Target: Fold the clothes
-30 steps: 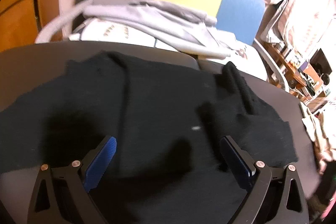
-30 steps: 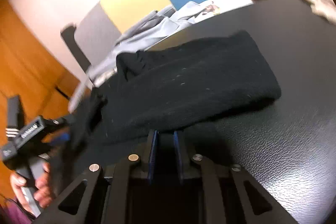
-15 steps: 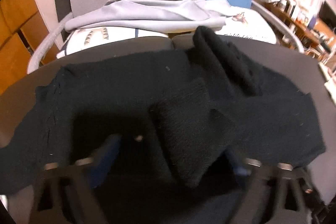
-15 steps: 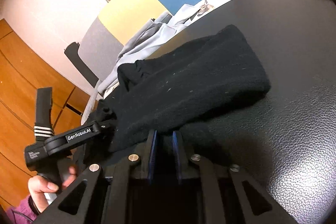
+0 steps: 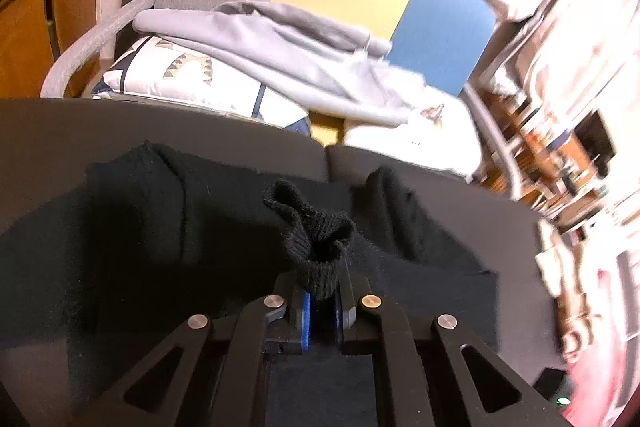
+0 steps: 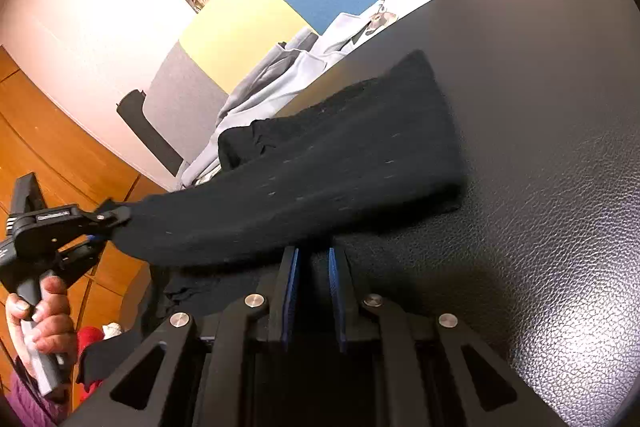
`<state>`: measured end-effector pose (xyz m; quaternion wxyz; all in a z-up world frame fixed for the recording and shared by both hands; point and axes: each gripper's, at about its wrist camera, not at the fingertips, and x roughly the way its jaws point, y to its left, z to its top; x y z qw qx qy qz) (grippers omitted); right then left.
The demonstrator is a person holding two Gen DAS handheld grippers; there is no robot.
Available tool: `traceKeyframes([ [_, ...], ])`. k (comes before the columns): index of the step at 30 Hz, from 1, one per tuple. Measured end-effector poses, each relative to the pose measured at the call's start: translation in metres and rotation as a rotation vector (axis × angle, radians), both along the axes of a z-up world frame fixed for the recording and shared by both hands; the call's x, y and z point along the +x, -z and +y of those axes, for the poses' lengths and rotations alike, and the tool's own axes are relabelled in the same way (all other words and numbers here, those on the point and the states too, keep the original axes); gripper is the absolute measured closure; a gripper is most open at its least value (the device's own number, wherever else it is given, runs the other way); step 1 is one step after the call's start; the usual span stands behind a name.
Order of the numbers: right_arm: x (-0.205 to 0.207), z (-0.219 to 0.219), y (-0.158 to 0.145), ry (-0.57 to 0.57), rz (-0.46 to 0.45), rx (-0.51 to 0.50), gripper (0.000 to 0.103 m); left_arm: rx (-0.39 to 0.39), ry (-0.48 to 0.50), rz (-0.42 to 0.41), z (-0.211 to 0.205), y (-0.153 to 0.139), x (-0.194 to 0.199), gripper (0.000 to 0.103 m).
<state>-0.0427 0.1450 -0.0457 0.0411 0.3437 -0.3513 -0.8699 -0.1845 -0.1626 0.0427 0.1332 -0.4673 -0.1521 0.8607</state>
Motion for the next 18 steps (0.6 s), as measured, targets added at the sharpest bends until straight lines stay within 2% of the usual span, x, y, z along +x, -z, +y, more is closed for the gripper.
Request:
traceKeyframes([
  [3,0.001,-0.001,0.001,0.005,-0.002,-0.002,0.092,0.019,-0.027,0.027,-0.022,-0.006,0.001,0.094],
  [6,0.001,0.000,0.002,0.014,-0.009,-0.004,0.094,-0.005,-0.070,0.042,-0.047,-0.001,0.006,0.094],
  [9,0.001,-0.001,0.002,0.016,-0.010,-0.001,0.095,-0.026,-0.126,0.004,-0.074,0.023,0.009,0.094],
  [13,0.000,-0.006,-0.002,0.017,-0.023,0.027,0.094,0.010,-0.198,-0.056,-0.106,0.063,0.015,0.094],
  [16,-0.004,-0.015,-0.011,-0.019,-0.047,0.105,0.094,0.046,-0.213,-0.097,-0.112,0.093,0.024,0.094],
  [18,-0.008,-0.023,-0.017,-0.058,-0.063,0.172,0.094,0.069,-0.218,-0.060,-0.114,0.097,0.031,0.094],
])
